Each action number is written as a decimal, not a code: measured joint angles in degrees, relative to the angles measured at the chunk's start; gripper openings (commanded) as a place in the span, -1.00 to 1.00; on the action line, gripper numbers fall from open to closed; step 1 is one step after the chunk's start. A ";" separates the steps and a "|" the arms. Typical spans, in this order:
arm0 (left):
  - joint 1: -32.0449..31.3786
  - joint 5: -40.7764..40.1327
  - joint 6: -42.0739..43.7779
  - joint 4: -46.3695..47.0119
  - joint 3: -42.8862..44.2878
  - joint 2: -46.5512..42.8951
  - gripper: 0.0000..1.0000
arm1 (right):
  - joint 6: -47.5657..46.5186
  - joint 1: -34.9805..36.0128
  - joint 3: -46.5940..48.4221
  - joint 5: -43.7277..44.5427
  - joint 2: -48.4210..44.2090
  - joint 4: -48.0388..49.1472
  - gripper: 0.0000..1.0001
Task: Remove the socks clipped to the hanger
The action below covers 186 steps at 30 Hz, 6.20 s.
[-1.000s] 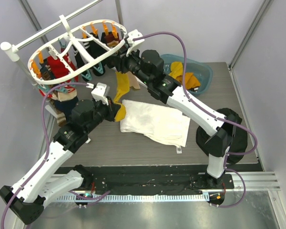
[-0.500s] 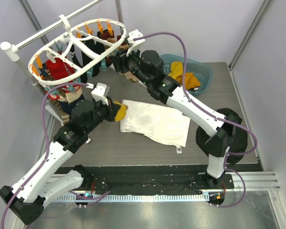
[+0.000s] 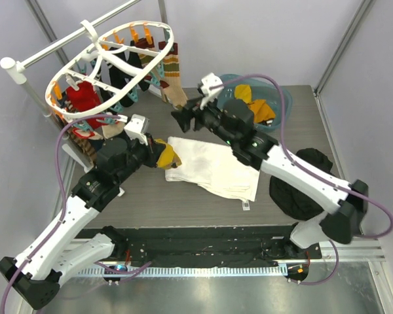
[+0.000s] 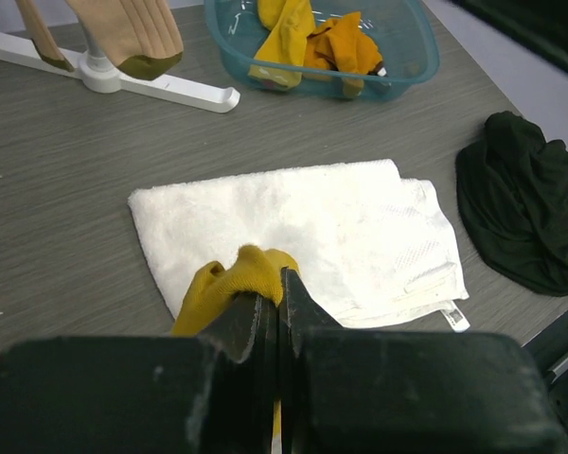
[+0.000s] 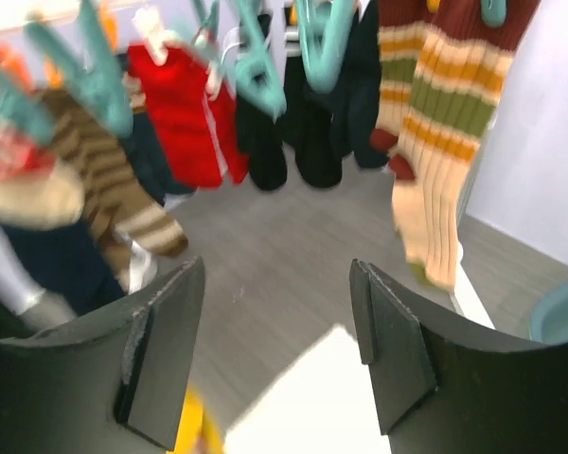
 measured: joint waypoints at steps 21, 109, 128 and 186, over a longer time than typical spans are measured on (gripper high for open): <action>0.00 22.36 -0.07 6.08 -3.32 -4.37 -1.00 | -10.21 0.00 -35.91 -23.58 -12.68 18.84 0.50; 0.39 -35.95 2.95 -13.22 5.05 0.68 0.36 | 19.19 -32.63 -22.05 -14.45 -10.43 5.57 0.34; 1.90 -52.43 5.03 -10.91 0.68 -6.21 0.71 | 18.14 -27.32 -22.62 -13.79 -11.13 4.55 0.35; 5.29 -44.04 6.38 -17.53 5.99 -10.40 0.47 | 17.88 -22.34 -24.52 -13.75 -16.15 1.64 0.37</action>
